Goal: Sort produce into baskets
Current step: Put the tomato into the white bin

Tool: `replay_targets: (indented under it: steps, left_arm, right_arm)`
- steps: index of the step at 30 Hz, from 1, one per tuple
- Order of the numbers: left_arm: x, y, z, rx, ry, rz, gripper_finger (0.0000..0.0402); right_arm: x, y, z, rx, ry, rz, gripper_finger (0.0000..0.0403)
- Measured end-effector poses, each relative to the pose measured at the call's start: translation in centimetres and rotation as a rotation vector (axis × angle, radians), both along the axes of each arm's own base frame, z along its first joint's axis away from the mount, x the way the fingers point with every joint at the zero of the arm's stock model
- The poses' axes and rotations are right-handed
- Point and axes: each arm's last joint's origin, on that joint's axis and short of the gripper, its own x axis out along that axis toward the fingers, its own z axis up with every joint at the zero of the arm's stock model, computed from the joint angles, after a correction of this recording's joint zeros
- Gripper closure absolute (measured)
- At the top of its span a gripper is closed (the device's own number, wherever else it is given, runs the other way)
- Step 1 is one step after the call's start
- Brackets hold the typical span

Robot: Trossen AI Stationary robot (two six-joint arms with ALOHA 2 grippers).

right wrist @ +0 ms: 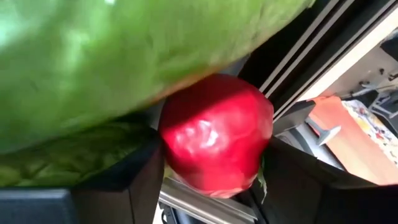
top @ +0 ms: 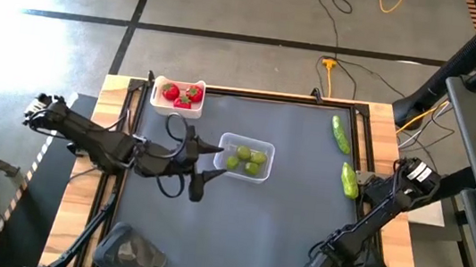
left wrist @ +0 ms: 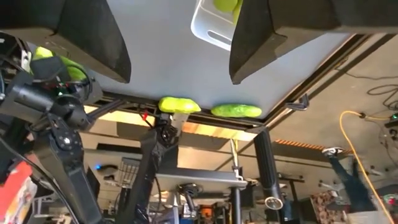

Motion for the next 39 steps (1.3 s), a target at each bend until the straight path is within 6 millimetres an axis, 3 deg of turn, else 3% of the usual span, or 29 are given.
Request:
replay_targets:
  steps: [7, 16, 21, 26, 30, 34, 36, 39]
  left_arm:
    - [0.3, -0.3, -0.3, 0.002, 0.006, -0.006, 0.016]
    - [0.6, -0.5, -0.1, 0.052, -0.015, -0.02, 0.0164]
    - [1.4, -0.7, -1.0, 0.063, 0.013, -0.021, 0.0164]
    - [2.1, -0.8, -2.0, 0.066, 0.041, 0.043, 0.0164]
    - [2.0, -0.5, -2.0, 0.072, 0.049, 0.075, 0.0164]
    - [1.3, 0.4, -1.6, 0.093, 0.067, 0.143, 0.0164]
    - [0.5, 0.9, -1.6, 0.129, 0.117, 0.202, 0.0164]
    - [-1.4, 1.5, -2.2, 0.115, 0.224, 0.262, 0.0164]
  right_arm:
    - [0.3, 0.2, 1.9, -0.114, -0.011, 0.005, 0.0174]
    - [1.3, -1.1, 10.7, -0.417, -0.081, 0.027, 0.0174]
    - [2.5, -4.0, 13.6, -0.596, -0.272, -0.026, 0.0174]
    - [4.5, -9.1, 15.3, -0.717, -0.464, -0.044, 0.0174]
    - [5.9, -14.3, 15.9, -0.782, -0.523, 0.003, 0.0174]
    - [7.1, -18.8, 14.2, -0.795, -0.514, 0.137, 0.0174]
    - [8.1, -20.0, 12.5, -0.763, -0.588, 0.192, 0.0174]
    - [9.7, -20.3, 9.8, -0.686, -0.743, 0.202, 0.0174]
